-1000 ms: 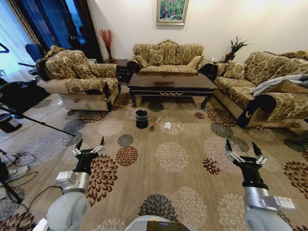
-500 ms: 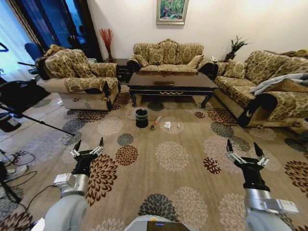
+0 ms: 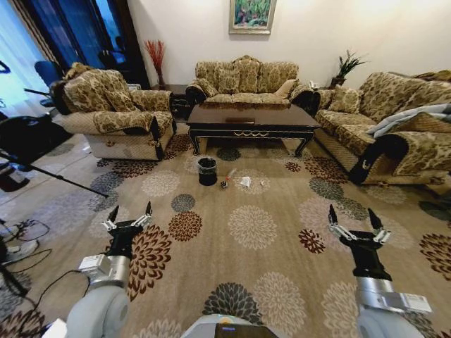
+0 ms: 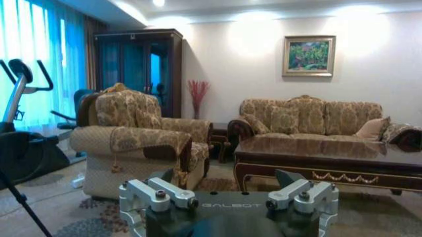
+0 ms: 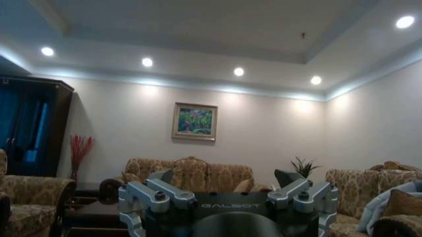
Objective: Move to the front of the table and pick up the trash from the floor, then place it into the trash bin.
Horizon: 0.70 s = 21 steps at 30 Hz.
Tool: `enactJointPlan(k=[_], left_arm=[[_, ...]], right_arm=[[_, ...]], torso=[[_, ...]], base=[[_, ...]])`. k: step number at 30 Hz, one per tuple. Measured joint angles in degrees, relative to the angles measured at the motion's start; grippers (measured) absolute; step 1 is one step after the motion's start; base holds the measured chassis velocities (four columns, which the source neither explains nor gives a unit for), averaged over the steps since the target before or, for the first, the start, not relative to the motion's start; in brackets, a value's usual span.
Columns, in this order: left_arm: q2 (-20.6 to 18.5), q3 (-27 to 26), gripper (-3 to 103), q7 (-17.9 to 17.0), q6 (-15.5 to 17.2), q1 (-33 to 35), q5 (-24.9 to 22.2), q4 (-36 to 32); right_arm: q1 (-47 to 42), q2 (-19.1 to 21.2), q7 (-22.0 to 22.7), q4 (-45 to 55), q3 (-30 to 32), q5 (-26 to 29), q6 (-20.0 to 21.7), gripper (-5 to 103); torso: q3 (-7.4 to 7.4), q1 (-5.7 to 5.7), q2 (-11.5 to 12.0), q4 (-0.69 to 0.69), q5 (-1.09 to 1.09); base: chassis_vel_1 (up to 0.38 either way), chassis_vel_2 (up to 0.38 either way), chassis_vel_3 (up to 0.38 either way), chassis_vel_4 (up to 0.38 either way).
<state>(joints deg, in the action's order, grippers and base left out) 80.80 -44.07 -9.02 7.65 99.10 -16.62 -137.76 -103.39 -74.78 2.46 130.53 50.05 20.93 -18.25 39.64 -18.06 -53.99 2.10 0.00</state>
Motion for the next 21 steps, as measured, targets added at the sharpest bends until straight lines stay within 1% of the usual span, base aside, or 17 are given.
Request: enactJointPlan(k=[5, 8, 10, 15, 19, 21], left_arm=[[0.2, 0.3, 100, 0.1, -0.2, -0.4, 0.3, 0.5], [0.3, 0.4, 100, 0.2, -0.3, -0.9, 0.3, 1.2], [0.2, 0.4, 100, 0.3, -0.3, -1.1, 0.4, 1.4], [0.1, 0.6, 100, 0.8, -0.3, -1.6, 0.3, 2.1], [0.1, 0.7, 100, 0.8, -0.4, -2.0, 0.0, 2.5], [0.0, 0.9, 100, 0.8, -0.6, -2.2, -0.3, 2.8]], right_arm=[[0.3, 0.2, 0.1, -0.5, 0.0, 0.1, -0.1, 100], [1.0, 0.2, 0.1, -1.0, -0.2, 0.1, 0.0, 100], [1.1, 0.2, 0.1, -1.2, -0.3, 0.2, 0.0, 100], [1.5, 0.4, 0.5, -1.2, -0.8, 1.9, 0.7, 100], [1.8, 0.4, 0.6, -1.5, -0.8, 2.1, 0.8, 100], [1.8, 0.3, 0.7, -1.8, -0.9, 2.0, 0.8, 100]], torso=[[-0.60, 0.44, 1.0, 0.00, 0.00], [-1.28, 0.97, 2.2, 0.00, 0.00], [-1.49, 1.14, 2.6, 0.00, 0.00], [-2.20, 1.77, 4.0, 0.00, 0.00], [-2.64, 2.08, 4.7, 0.00, 0.00], [-3.07, 2.44, 5.5, 0.00, 0.00]], base=[[0.000, 0.000, 0.000, 0.000], [0.000, 0.000, 0.000, 0.000], [0.000, 0.000, 0.000, 0.000], [0.000, 0.000, 0.000, 0.000], [0.000, 0.000, 0.000, 0.000], [0.000, 0.000, 0.000, 0.000]])
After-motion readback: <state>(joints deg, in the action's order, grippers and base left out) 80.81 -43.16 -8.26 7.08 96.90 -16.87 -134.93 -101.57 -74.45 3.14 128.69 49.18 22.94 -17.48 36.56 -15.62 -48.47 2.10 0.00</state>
